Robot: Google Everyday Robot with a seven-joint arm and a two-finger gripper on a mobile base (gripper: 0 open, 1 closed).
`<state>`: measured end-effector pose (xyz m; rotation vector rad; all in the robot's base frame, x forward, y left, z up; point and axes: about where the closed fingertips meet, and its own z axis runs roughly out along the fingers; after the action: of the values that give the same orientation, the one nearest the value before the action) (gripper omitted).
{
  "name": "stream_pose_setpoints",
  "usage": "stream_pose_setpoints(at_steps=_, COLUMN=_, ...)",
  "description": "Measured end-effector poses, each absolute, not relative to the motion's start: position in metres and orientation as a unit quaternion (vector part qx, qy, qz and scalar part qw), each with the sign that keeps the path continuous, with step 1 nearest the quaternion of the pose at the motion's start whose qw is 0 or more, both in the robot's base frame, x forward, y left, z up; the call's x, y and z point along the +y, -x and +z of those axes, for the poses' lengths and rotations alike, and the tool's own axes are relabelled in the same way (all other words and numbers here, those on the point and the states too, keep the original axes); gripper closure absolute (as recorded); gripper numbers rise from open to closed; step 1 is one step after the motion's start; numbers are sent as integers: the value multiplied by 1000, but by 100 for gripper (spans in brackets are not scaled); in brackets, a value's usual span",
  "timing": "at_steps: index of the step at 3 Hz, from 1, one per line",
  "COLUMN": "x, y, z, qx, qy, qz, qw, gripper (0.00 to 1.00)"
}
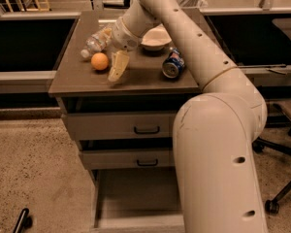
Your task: Pick orange from bottom drawer and place on counter
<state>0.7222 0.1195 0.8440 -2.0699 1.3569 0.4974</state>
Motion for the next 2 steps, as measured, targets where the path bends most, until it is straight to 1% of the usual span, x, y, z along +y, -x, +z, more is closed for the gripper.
stream_pose_setpoints(at_steps=1, x=121, y=-722, z=843, qx=510, qy=782, qz=189, qw=303, gripper=0)
stream_pose_setpoints(at_steps=2, x=100, y=-718, z=858, qx=502, qy=774, qz=200, qw=329, gripper=0)
